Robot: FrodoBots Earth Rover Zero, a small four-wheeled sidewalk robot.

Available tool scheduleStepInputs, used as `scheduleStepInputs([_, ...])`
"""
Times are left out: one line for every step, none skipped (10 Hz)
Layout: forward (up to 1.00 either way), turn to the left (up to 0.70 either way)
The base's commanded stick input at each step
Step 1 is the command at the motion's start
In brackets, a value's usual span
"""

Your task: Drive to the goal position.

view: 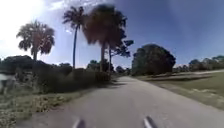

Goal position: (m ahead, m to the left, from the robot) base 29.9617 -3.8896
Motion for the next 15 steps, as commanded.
scheduleStepInputs([0.70,0.00])
scheduleStepInputs([0.70,0.00])
scheduleStepInputs([0.70,0.00])
scheduleStepInputs([0.70,0.00])
scheduleStepInputs([0.70,0.00])
scheduleStepInputs([0.70,0.00])
scheduleStepInputs([0.70,0.00])
scheduleStepInputs([0.70,0.00])
scheduleStepInputs([0.70,0.00])
scheduleStepInputs([0.70,0.00])
scheduleStepInputs([0.70,0.00])
scheduleStepInputs([0.70,0.00])
scheduleStepInputs([0.70,0.00])
scheduleStepInputs([0.70,0.00])
scheduleStepInputs([0.70,0.00])
